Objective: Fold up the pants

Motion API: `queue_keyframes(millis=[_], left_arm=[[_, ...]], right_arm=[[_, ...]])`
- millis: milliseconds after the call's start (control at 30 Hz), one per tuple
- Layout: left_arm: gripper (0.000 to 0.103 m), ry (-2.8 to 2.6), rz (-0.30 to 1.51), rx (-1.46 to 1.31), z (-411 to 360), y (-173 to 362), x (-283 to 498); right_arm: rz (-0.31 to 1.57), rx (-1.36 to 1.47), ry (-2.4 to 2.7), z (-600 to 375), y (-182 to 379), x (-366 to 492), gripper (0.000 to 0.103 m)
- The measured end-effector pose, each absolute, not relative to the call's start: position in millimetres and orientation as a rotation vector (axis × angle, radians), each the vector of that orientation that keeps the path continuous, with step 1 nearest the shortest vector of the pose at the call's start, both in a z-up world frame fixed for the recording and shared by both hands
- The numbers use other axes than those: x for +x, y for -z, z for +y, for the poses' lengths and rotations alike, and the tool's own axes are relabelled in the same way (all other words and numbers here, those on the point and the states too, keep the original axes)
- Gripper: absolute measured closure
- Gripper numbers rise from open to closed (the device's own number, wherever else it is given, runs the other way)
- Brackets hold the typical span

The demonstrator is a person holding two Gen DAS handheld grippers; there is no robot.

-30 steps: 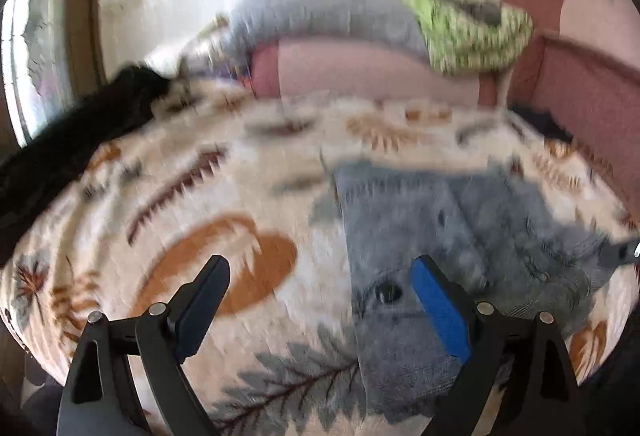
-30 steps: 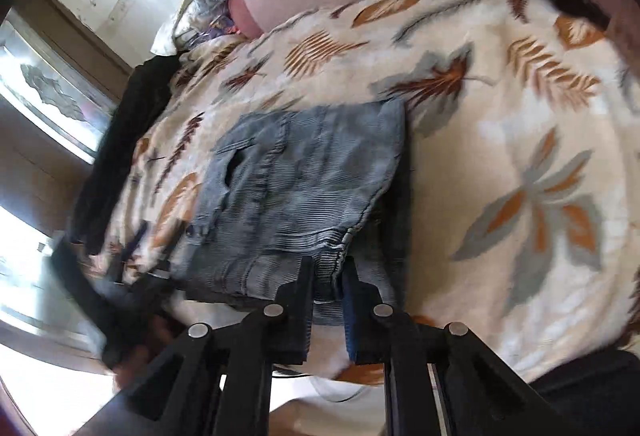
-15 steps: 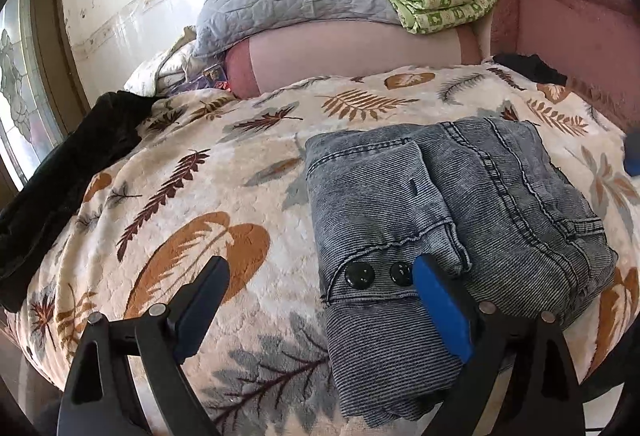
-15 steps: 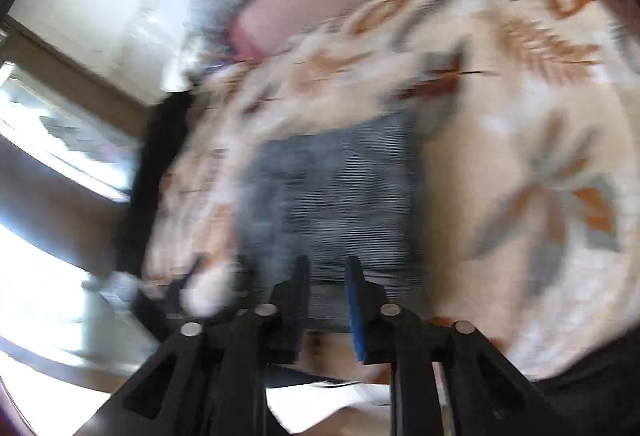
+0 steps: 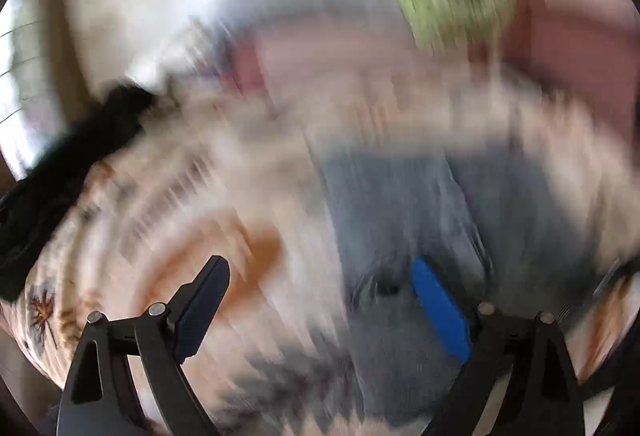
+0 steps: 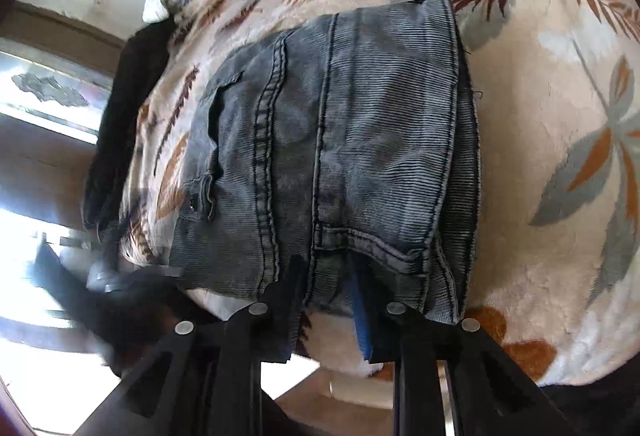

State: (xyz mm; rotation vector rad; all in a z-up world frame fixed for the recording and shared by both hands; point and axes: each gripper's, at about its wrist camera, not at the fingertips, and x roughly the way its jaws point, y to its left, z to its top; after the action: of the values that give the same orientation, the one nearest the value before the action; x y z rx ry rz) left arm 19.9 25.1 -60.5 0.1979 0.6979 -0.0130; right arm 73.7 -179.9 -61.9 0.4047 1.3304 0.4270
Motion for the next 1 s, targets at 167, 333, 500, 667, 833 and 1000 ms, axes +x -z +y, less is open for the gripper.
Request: queue_keyframes(millis=[167, 333, 500, 667, 833, 1000], left_arm=[[0.01, -0.005, 0.628, 0.262, 16, 57, 11], [0.01, 0.003, 0.629, 0.257, 16, 56, 11], [0.01, 0.091, 0.597, 0.155, 26, 37, 3], [0.01, 0.141, 0.553, -0.185, 70, 15, 4], [0.01, 0.242, 0.783, -0.48, 92, 44, 32], [0.01, 0.289, 0.859, -0.606, 93, 56, 45]], right_arm=[[1.128, 0.428, -0.47, -181, -10, 100, 0.059], [1.124, 0.418, -0.467, -171, 13, 158, 0.035], [1.243, 0.431, -0.29, -203, 70, 164, 0.051], [1.198, 0.248, -0.302, -170, 1, 175, 0.045], [1.26, -0.077, -0.396, -76, -29, 224, 0.012], [1.477, -0.266, -0.38, -1, 20, 272, 0.012]])
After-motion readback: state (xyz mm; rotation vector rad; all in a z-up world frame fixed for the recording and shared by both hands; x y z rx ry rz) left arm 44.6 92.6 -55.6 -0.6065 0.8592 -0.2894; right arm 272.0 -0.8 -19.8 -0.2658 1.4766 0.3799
